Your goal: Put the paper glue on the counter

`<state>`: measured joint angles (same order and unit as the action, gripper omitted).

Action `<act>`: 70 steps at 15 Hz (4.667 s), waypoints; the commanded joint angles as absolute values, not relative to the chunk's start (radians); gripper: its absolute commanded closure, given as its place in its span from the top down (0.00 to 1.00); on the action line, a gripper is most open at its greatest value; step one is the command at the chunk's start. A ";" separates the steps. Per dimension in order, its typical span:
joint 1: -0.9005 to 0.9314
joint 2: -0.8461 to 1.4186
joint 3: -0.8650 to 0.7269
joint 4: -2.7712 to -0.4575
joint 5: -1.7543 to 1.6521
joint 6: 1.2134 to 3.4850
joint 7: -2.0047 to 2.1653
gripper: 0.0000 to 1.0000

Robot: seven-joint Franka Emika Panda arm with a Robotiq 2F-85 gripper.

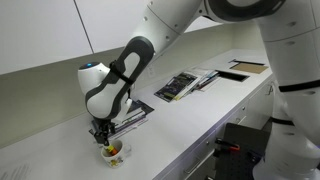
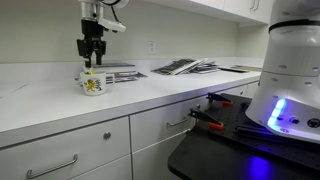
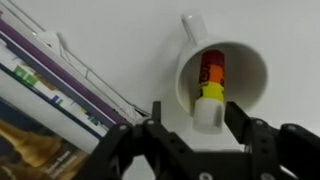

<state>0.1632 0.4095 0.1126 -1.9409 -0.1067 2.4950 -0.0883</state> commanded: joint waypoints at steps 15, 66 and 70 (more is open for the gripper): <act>0.214 0.440 0.104 -1.894 -0.146 2.427 0.005 0.14; 0.183 0.504 0.133 -1.898 -0.182 2.575 -0.138 0.57; 0.183 0.519 0.133 -1.893 -0.187 2.584 -0.137 0.74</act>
<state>0.1797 0.5030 0.1370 -1.9080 -0.1747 2.5646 -0.1187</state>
